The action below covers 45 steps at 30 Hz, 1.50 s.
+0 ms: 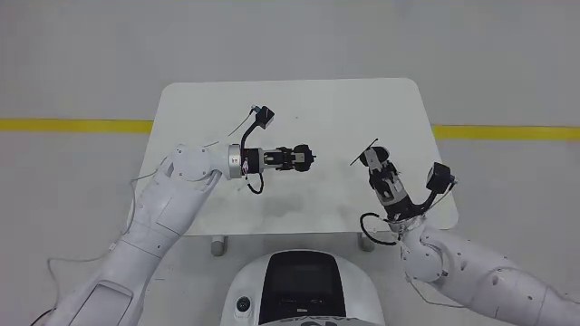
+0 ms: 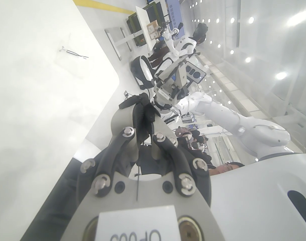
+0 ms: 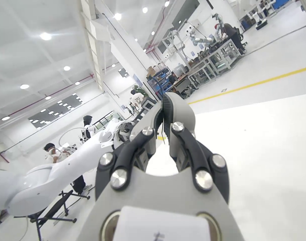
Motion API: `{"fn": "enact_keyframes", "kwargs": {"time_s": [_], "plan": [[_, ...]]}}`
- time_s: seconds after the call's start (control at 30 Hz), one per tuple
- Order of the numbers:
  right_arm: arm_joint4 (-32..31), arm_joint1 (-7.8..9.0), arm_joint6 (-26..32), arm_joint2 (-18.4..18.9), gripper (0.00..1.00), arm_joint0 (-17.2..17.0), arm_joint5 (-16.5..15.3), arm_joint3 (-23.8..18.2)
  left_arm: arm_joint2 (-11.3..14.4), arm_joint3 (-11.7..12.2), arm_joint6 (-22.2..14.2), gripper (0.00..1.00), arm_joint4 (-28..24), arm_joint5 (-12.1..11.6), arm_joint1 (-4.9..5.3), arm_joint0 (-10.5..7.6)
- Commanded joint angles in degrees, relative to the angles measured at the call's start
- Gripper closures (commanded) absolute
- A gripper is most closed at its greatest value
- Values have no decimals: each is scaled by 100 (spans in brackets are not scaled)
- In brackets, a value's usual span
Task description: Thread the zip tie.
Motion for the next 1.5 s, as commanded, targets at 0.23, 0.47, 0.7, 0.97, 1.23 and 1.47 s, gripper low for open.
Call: {"fn": "enact_keyframes", "kwargs": {"time_s": [0.23, 0.47, 0.7, 0.97, 1.23, 1.47], "plan": [[-770, -621, -731, -175, 100, 127, 0, 686, 0, 0, 0, 100, 0, 0, 0, 0], [-780, -1097, -606, -300, 100, 460, 0, 1196, 0, 0, 0, 100, 0, 0, 0, 0], [-627, -1385, -570, -343, 100, 540, 0, 1428, 0, 0, 0, 100, 0, 0, 0, 0], [-627, -1385, -570, -343, 100, 540, 0, 1428, 0, 0, 0, 100, 0, 0, 0, 0], [-1145, -1531, -852, 46, 100, 216, 68, 1460, 0, 0, 0, 100, 0, 0, 0, 0], [-1506, -1787, -789, 247, 100, 91, 133, 1735, 0, 0, 0, 100, 0, 0, 0, 0]]}}
